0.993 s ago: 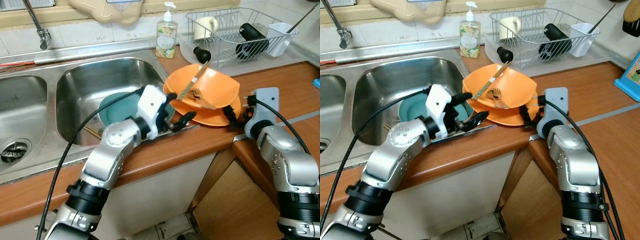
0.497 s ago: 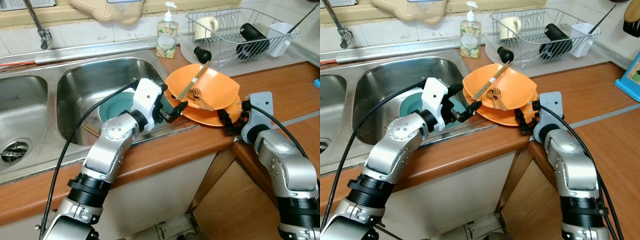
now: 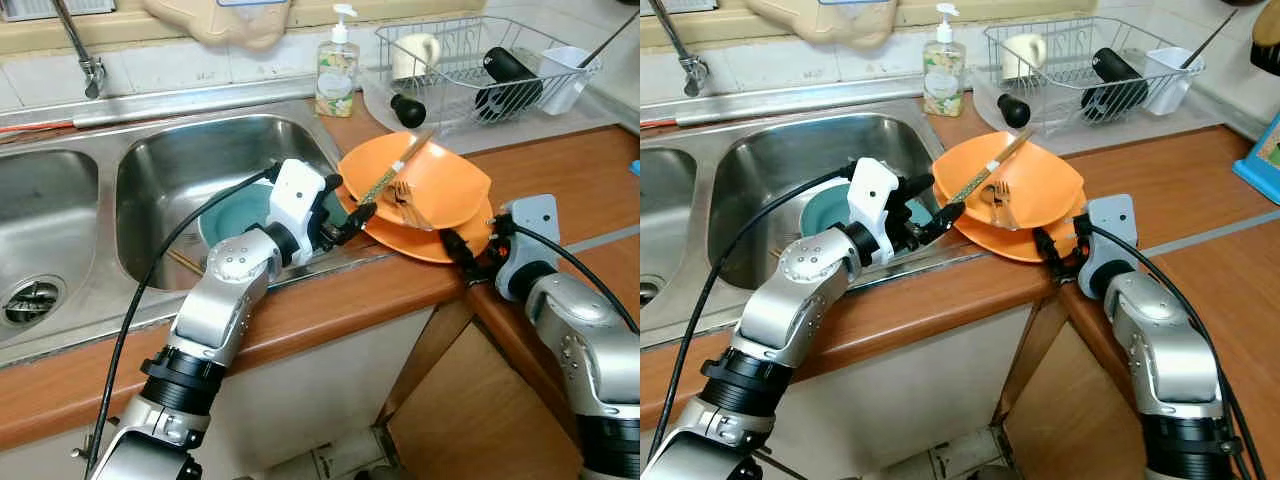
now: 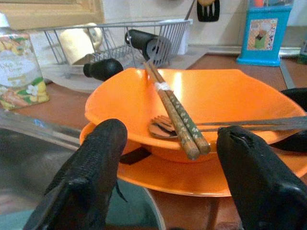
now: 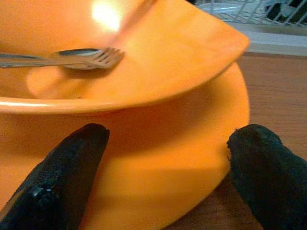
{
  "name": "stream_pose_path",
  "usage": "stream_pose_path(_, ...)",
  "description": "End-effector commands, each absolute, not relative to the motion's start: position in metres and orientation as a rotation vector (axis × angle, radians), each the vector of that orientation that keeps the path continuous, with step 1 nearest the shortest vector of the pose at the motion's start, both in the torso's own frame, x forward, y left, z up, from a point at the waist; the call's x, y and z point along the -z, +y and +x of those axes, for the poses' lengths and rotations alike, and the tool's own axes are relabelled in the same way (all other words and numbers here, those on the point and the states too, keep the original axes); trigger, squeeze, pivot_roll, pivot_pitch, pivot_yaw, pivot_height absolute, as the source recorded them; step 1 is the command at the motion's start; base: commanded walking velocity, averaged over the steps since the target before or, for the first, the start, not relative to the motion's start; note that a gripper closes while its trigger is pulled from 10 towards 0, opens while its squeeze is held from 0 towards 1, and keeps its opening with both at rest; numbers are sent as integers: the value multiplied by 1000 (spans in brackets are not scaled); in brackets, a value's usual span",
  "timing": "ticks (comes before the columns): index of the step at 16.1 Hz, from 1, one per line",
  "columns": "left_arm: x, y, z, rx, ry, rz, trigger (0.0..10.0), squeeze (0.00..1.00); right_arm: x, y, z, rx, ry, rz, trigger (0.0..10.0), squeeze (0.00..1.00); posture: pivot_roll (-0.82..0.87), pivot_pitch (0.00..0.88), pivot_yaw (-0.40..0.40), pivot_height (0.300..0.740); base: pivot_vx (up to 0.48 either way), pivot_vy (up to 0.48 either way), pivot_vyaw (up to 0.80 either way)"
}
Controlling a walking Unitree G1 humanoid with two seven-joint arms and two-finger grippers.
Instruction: Kitchen organization
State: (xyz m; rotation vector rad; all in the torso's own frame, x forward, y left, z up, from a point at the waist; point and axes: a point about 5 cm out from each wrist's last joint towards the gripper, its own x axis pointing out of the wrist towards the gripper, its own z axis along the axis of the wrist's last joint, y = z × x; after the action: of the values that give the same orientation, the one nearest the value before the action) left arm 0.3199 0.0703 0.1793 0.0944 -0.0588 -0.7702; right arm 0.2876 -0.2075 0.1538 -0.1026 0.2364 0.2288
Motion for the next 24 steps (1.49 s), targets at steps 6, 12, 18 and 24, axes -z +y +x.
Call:
stream_pose_path(6, -182, 72, 322, 755, -60, 115, 1373, 0, -155, -208, 285, -254, 236, -137, 10000, 0, -153, 0, 19, 740, 0, 0, 0)
stream_pose_path(12, -182, 71, 322, 767, -60, 115, 902, 0, -156, -208, 293, -184, 230, -89, 10000, 0, -148, 0, 14, 740, 0, 0, 0)
stream_pose_path(18, -181, 76, 325, 722, -54, 123, 0, 0, -157, -208, 298, -163, 226, -82, 10000, 0, -147, 0, 7, 740, 0, 0, 0)
stream_pose_path(24, -190, 79, 328, 679, -113, 82, 0, 0, -157, -210, 300, -143, 229, -83, 10000, 0, -147, 0, 4, 740, 0, 0, 0)
